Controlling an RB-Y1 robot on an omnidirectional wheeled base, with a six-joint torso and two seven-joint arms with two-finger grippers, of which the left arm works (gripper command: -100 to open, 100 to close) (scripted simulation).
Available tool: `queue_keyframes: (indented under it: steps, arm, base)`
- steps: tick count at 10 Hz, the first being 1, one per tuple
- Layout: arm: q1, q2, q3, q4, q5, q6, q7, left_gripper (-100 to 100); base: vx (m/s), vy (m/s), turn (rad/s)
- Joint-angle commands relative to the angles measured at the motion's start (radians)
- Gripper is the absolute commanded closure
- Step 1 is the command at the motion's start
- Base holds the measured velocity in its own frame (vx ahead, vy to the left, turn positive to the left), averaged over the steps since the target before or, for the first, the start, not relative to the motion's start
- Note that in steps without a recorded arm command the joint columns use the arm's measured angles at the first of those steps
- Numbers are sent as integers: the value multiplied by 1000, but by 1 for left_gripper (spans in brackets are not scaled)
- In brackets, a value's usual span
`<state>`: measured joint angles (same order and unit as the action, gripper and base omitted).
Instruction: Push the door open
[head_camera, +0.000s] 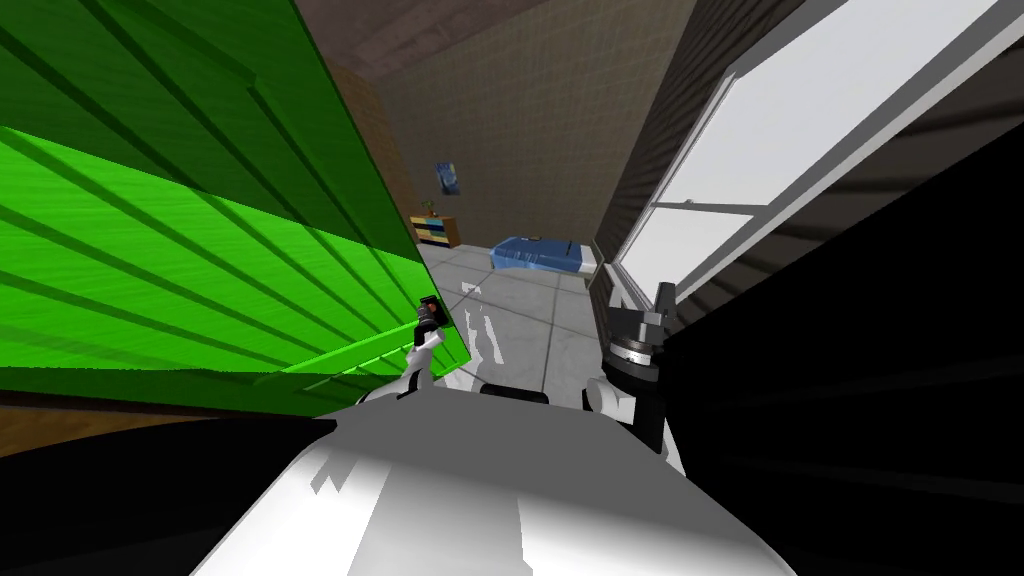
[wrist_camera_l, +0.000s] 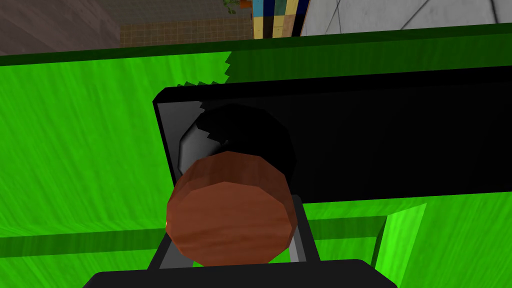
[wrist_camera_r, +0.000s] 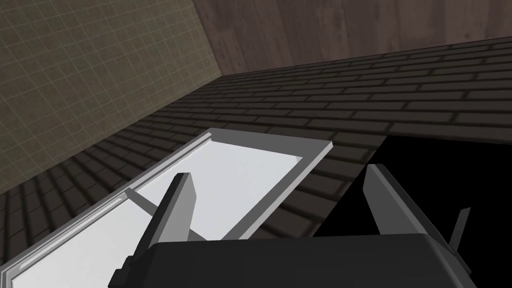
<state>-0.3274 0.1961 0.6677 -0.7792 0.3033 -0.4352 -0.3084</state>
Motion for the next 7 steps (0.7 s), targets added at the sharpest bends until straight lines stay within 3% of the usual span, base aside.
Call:
queue_keyframes:
  steps: [1, 7]
  arm:
    - [0, 0, 0, 0, 0, 0, 0, 100]
    - [6, 10, 82, -8, 26, -6, -41, 100]
  base:
    - [69, 12, 37]
    - [175, 21, 31]
